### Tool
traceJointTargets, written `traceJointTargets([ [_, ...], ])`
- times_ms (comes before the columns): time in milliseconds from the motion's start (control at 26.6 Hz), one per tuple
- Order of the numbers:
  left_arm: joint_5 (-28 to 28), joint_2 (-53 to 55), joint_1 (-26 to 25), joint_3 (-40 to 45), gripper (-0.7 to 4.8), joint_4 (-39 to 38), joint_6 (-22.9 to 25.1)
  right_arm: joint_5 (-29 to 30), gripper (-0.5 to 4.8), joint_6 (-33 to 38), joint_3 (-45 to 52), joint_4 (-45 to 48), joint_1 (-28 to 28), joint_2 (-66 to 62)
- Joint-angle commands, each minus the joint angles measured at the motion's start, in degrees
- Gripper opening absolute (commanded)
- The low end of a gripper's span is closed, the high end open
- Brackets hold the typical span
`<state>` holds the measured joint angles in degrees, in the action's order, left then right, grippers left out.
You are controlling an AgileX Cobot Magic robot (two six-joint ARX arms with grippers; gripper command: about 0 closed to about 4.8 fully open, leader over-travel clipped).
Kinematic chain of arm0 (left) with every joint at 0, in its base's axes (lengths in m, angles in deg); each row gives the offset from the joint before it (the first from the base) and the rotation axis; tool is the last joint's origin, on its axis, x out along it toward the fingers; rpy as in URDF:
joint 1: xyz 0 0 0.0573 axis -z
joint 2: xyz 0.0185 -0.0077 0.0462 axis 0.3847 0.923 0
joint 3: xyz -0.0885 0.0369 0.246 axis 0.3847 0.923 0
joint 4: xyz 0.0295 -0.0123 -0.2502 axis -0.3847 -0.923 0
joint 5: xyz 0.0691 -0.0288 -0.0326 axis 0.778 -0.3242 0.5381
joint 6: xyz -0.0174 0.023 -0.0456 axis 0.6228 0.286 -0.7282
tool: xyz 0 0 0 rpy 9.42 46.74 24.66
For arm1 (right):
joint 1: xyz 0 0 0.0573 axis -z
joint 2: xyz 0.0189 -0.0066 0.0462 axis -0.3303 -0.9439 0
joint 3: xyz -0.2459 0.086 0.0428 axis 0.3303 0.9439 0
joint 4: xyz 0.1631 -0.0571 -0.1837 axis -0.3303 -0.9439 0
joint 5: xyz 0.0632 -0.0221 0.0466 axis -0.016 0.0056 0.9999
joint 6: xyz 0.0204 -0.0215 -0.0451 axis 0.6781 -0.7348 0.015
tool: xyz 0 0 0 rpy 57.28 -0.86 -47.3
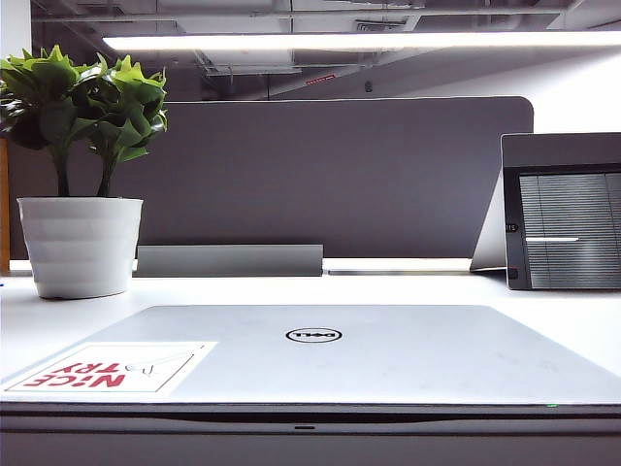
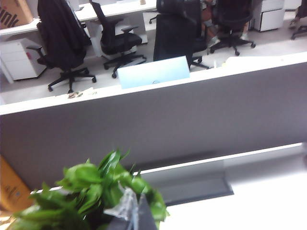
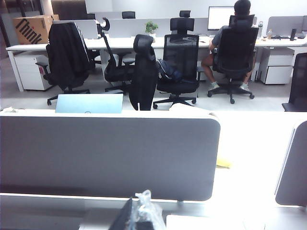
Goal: Close the laptop lid.
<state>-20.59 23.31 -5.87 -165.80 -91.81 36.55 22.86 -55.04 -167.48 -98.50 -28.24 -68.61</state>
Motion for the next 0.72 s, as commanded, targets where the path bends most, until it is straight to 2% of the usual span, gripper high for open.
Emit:
traceJointTargets([
  [38, 1.9, -3.3, 0.0, 0.1, -0.05, -2.2, 0.9, -0.1, -0.05, -0.3, -0.2, -1.8, -0.2, 3.0],
  [188, 1.9, -6.9, 0.0, 1.0, -0.05, -2.4, 0.8, -0.1, -0.05, -0.3, 1.1, -3.3, -0.2, 6.5],
  [414, 1.9, -13.6, 0.0, 5.5, -0.05, -2.6, 0.8, -0.3, -0.05, -0.3, 8.5, -0.8, -0.2, 15.0],
  [602, 2.6, -21.6, 0.0, 16.7, -0.05, -0.4, -0.2, -0.6, -0.05, -0.3, 17.5, 1.4, -0.2, 22.9],
  [715, 5.0, -28.0, 0.0, 27.6, -0.05, 4.0, -0.6, -1.4, -0.05, -0.3, 23.5, 2.5, -0.2, 27.2],
])
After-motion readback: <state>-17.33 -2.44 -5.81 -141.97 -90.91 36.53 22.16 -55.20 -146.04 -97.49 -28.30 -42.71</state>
